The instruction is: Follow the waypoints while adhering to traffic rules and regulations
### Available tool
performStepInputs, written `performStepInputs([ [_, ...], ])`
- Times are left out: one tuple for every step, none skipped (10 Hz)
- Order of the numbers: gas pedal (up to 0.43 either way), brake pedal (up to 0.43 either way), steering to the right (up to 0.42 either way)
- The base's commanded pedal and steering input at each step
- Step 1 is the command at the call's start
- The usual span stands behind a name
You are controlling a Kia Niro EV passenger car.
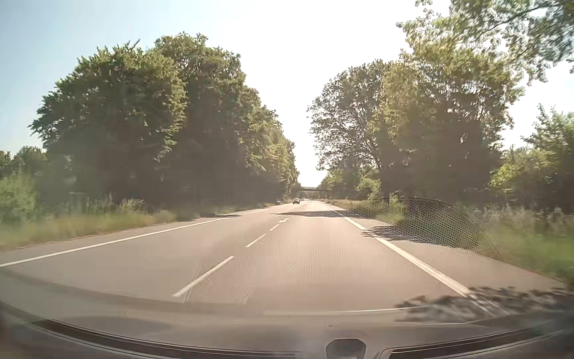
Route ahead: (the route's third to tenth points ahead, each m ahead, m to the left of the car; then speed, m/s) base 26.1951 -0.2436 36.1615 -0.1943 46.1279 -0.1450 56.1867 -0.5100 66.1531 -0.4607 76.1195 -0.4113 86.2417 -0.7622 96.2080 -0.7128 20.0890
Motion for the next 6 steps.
performStepInputs([
  [0.240,0.006,0.004],
  [0.240,0.006,0.004],
  [0.240,0.006,0.004],
  [0.240,0.006,0.004],
  [0.240,0.006,0.004],
  [0.240,0.006,0.004],
])
